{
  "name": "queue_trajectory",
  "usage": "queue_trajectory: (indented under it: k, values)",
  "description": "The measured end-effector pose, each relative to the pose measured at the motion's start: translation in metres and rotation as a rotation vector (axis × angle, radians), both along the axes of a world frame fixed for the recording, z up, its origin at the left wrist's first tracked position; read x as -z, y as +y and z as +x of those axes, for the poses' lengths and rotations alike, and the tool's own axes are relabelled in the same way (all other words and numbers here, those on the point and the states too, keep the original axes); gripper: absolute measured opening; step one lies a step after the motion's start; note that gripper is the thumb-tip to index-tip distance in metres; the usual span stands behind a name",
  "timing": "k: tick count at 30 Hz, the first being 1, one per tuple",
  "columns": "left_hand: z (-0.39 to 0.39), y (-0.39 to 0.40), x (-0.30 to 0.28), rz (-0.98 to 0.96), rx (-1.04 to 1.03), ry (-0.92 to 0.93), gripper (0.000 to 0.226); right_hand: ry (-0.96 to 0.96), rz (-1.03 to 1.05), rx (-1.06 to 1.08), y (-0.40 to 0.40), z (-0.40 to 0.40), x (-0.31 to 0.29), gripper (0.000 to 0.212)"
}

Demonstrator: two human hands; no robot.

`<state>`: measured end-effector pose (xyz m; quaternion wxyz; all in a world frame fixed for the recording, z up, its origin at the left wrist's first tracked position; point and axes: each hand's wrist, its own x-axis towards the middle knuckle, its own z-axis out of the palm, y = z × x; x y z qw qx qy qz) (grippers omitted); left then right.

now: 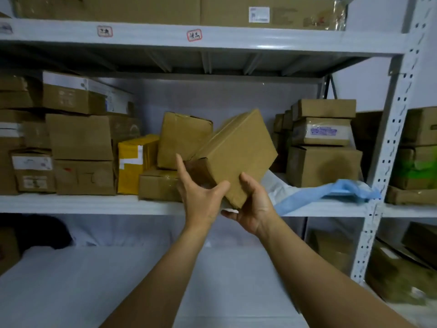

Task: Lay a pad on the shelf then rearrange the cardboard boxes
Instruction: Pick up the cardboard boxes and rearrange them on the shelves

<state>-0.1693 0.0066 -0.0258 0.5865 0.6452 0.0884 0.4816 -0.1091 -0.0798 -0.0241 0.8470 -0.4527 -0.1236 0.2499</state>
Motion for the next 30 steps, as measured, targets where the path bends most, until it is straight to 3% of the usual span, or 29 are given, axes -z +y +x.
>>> queue_trajectory:
  k: [7,13,19,22,26,30]
  values:
    - [0.005,-0.040,0.068,-0.105,0.183,0.163,0.112,0.228,0.029,0.074,-0.059,-0.013,0.060,0.037]
    - [0.005,-0.070,0.102,-0.142,0.245,0.292,0.091,0.327,-0.094,0.221,-0.102,-0.015,0.106,0.037]
    - [0.018,-0.080,0.134,-0.160,0.384,0.561,0.070,0.436,-0.254,0.293,-0.135,-0.009,0.143,0.043]
    - [0.035,-0.079,0.153,-0.181,0.481,0.699,0.059,0.492,-0.355,0.306,-0.148,0.000,0.152,0.032]
    - [0.067,-0.077,0.178,-0.257,0.566,0.979,0.061,0.507,-0.404,0.304,-0.158,0.024,0.163,0.017]
    - [0.110,-0.082,0.198,-0.332,0.642,1.035,0.052,0.523,-0.374,0.321,-0.157,0.053,0.165,0.021]
